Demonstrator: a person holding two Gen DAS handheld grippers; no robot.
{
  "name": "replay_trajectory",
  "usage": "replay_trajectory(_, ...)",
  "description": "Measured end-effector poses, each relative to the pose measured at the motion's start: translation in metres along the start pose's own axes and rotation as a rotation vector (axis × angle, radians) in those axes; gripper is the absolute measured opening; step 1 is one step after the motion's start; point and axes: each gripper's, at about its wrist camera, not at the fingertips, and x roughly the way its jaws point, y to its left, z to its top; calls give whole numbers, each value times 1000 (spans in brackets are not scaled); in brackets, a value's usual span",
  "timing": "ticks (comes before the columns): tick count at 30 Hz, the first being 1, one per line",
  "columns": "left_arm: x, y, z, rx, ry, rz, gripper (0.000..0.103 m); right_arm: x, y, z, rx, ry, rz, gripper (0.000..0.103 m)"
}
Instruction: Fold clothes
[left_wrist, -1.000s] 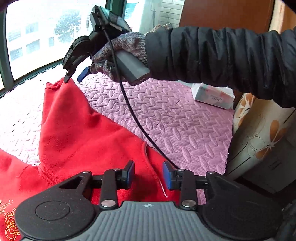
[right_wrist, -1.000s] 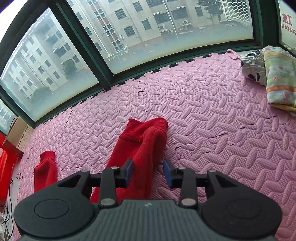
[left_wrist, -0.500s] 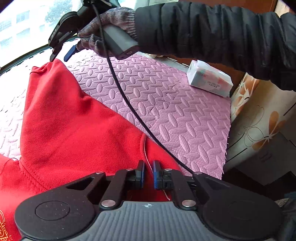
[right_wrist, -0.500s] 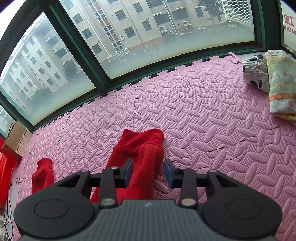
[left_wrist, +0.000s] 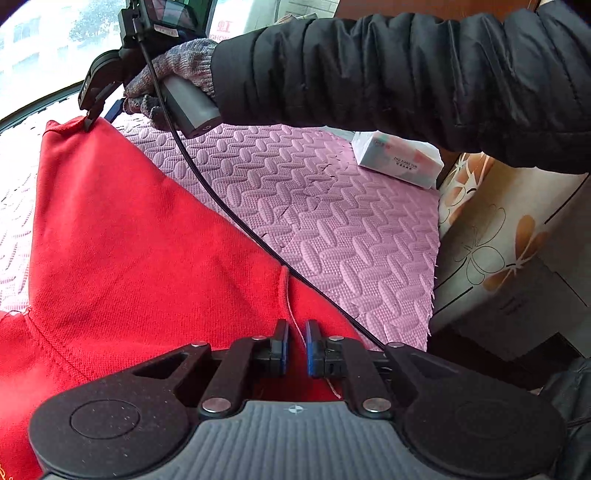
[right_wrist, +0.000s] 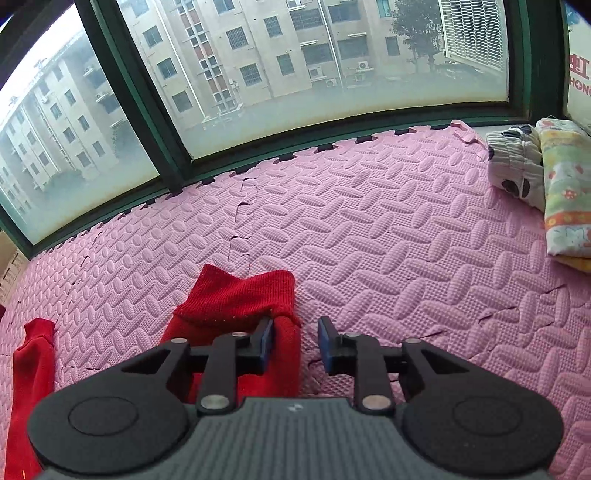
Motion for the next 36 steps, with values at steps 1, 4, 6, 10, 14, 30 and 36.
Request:
replay_trajectory(1,0,0,0,-2,-1,2,11,-6,4,1,-29,-22,-12,39)
replay_trajectory(4,0,1,0,-11,-2,6,12,-24,18,4,-110,-77,-45,52)
replay_trajectory(6,0,0,0,-12,-2,9,13,-31,29,3,-178,-81,-24,52)
replay_trajectory(10,-1,1,0,-18,-5,12,14,-23,47,-7,-290,-1,38,52)
replay_trajectory(14,-4,3,0,-35,-11,12,14,1,52,-18,-313,61,3,52)
replay_trajectory(30,-112,184,15,-459,-222,420,18,8,56,-21,-318,68,0,63)
replay_trajectory(36,-126,273,10,-619,-267,569,16,9,57,-24,-316,56,10,71)
